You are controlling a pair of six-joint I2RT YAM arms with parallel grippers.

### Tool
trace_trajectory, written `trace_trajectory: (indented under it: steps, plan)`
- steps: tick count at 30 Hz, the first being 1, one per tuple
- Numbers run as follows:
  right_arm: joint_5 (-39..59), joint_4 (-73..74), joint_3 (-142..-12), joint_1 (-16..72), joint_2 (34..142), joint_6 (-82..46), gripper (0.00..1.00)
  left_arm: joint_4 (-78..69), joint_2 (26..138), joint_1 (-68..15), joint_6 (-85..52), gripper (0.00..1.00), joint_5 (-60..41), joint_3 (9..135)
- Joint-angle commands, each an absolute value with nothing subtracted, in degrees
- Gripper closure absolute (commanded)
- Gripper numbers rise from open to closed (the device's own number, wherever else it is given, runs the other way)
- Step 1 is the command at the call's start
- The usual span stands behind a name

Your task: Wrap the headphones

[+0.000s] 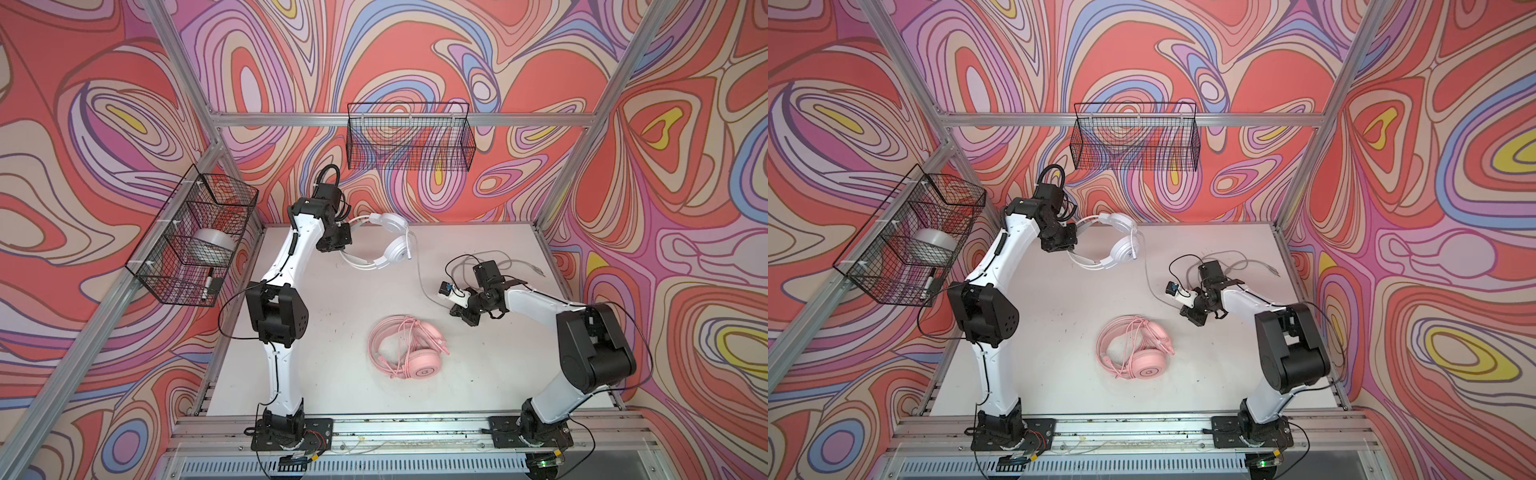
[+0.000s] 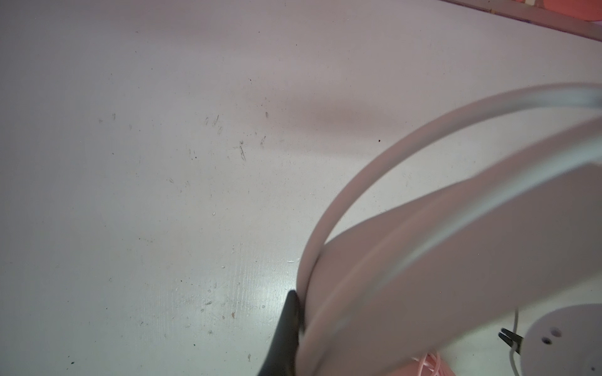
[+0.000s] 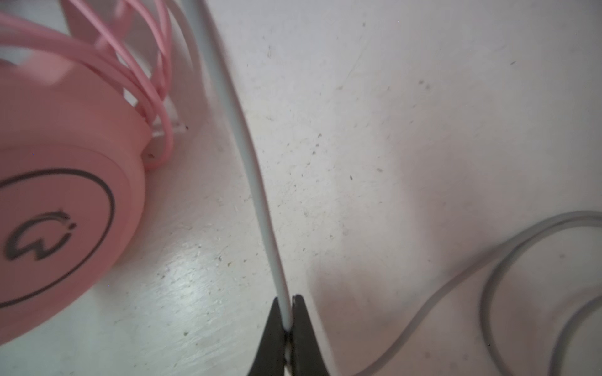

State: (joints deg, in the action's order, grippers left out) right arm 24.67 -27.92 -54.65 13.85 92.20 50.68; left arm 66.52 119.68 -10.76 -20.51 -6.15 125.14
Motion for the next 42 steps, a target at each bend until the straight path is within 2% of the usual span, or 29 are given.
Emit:
trace_trajectory:
  steps: [1,9,14,22,34,42]
  plan:
    - [24.75,-32.67,-55.47,15.5,86.17,50.35,1.0,66.45,118.29,-10.37,-22.64,1.0,-7.12,124.92]
    - [18.51,-47.61,-64.53,23.85,80.58,47.75,1.0,66.45,118.0,-10.37,-25.0,1.0,-8.51,124.57]
    - [16.14,-51.18,-69.19,28.08,81.22,45.37,1.0,66.54,117.45,-10.37,-24.84,1.0,-8.34,123.28]
    - [15.7,-59.59,-79.21,29.42,86.54,42.36,1.0,66.27,115.69,-10.39,-24.42,1.0,-7.38,120.81]
    - [19.36,-59.21,-95.73,29.81,91.4,36.7,1.0,65.83,113.63,-12.38,-19.42,1.0,-4.07,116.1]
    - [11.39,-58.0,-110.86,29.58,100.64,33.05,1.0,65.13,111.3,-13.86,-15.9,1.0,-3.6,114.72]
